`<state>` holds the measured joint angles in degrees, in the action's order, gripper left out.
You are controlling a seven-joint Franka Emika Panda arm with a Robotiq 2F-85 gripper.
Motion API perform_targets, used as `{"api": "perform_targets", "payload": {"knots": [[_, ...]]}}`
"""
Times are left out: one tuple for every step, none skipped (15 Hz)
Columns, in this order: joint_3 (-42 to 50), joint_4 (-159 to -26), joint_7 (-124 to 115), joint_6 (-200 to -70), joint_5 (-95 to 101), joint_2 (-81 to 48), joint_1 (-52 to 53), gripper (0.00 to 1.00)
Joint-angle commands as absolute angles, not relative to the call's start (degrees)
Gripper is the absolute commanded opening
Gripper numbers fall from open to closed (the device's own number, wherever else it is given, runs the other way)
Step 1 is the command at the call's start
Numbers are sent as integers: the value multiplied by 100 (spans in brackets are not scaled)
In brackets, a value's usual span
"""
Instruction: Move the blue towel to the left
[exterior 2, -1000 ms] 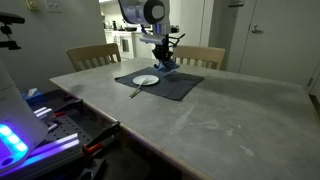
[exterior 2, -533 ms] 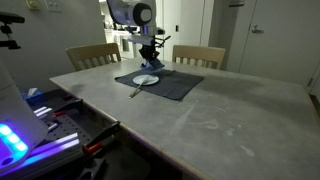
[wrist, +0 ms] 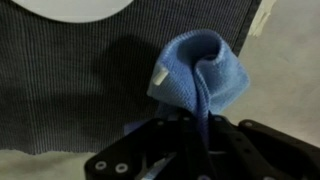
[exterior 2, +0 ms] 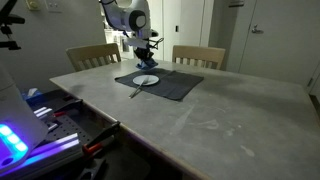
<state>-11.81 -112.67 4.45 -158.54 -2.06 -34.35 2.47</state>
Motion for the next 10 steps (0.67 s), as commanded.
{"api": "perform_targets", "payload": {"knots": [[-1370, -10727, 867, -16016, -309, -3905, 176, 3], [-1377, -10616, 918, -15964, -281, -4009, 180, 3], [-1399, -10509, 978, -15925, -278, -4115, 159, 3], [-1429, -10412, 1038, -15913, -285, -4223, 133, 3], [-1461, -10332, 1091, -15867, -299, -4323, 104, 3], [-1461, -10255, 1126, -15857, -285, -4428, 101, 3], [-1461, -10184, 1154, -15838, -276, -4514, 95, 3], [-1466, -10131, 1168, -15830, -277, -4574, 87, 3], [-1474, -10084, 1179, -15829, -280, -4623, 76, 3], [-1519, -10035, 1208, -15780, -304, -4641, 33, 3]]}}
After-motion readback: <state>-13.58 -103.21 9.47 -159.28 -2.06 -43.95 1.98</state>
